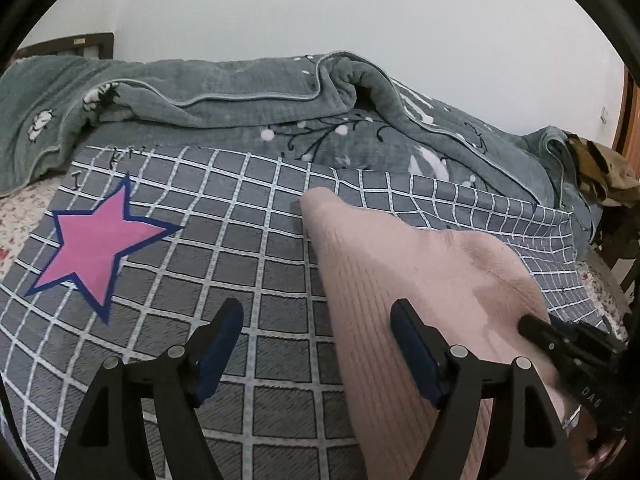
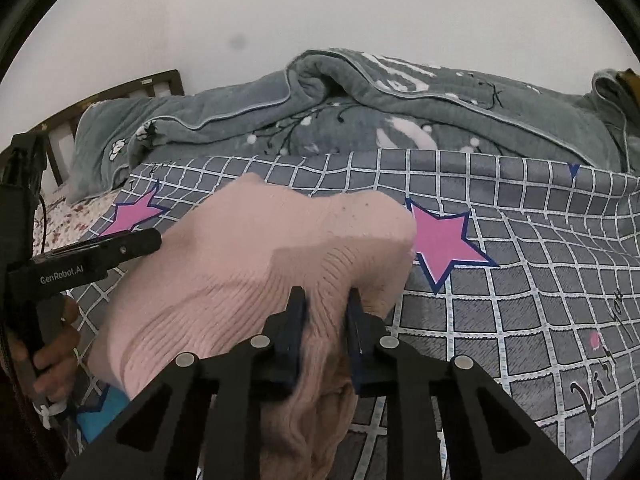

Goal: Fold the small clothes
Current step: 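Grasp the bundle edge with the right tool and tuck it under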

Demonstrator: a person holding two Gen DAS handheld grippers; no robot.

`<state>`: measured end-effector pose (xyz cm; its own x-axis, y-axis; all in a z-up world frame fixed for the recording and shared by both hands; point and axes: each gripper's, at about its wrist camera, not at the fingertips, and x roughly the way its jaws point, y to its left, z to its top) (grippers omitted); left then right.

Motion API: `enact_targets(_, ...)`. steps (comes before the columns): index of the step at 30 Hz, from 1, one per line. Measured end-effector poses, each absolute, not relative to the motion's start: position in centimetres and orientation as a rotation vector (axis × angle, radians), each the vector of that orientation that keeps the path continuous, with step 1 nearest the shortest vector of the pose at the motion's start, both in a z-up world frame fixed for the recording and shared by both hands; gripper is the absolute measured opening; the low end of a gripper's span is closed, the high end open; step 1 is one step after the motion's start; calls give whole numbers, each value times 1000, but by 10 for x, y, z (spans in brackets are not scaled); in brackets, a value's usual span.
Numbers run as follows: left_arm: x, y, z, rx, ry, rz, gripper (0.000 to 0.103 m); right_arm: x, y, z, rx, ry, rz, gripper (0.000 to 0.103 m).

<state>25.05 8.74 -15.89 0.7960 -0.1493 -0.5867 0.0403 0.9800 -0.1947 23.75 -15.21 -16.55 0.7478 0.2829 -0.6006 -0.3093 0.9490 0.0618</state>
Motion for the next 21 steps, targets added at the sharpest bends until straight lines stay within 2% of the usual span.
enact_targets(2, 247, 89, -158, -171, 641, -94, 75, 238, -154, -166, -36, 668, 332, 26)
enact_targets(6, 242, 94, -157, -183, 641, -83, 75, 238, -162, -167, 26, 690, 367, 30)
enact_targets(11, 237, 104, -158, -207, 644, -61, 75, 237, -164, -171, 70, 710, 390, 32)
enact_targets(15, 235, 109, -160, -210, 648, -45, 75, 236, -161, -173, 77, 718, 400, 39)
enact_targets(21, 233, 111, -163, -197, 651, -27, 75, 235, -157, -175, 73, 706, 402, 42)
